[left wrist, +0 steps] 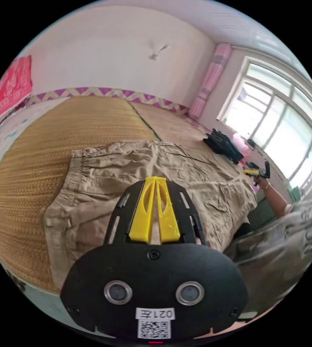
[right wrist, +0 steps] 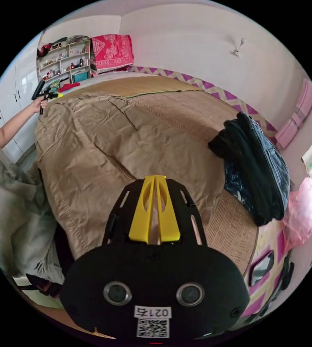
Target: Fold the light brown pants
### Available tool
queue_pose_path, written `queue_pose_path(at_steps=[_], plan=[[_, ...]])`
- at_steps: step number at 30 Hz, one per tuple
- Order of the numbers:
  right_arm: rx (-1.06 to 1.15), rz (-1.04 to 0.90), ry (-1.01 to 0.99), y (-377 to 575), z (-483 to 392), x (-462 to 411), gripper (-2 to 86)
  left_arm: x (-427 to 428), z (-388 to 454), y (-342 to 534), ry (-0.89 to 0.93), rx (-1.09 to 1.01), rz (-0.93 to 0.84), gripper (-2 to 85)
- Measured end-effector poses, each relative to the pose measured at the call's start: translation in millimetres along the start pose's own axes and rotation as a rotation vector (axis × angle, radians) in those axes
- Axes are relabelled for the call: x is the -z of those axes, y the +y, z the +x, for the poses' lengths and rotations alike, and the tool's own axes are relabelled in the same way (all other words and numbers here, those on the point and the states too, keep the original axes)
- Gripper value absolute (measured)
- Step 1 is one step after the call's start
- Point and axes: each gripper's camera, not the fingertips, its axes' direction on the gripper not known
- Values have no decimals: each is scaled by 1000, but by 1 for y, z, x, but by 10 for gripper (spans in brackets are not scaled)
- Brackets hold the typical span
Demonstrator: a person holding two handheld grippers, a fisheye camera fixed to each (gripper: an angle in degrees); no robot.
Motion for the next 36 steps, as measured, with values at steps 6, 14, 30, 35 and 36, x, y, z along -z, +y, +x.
queue_pose_path(at_steps=[6, 14, 30, 35, 36], plan=[[92, -46, -42, -97, 6, -56, -10, -92, -92, -58, 113, 179, -179, -9], [73, -156, 114, -165, 34, -125, -10, -145, -193, -36, 287, 476, -136, -9], [58, -134, 1, -223, 22, -94, -10, -114, -250, -67, 117, 552, 58, -9], [110, -55, -134, -134, -49, 7, -9, -67, -240, -39, 135, 530, 217, -9], [113, -57, -159, -124, -56, 15, -9, -56, -222, -41, 122, 464, 257, -9]])
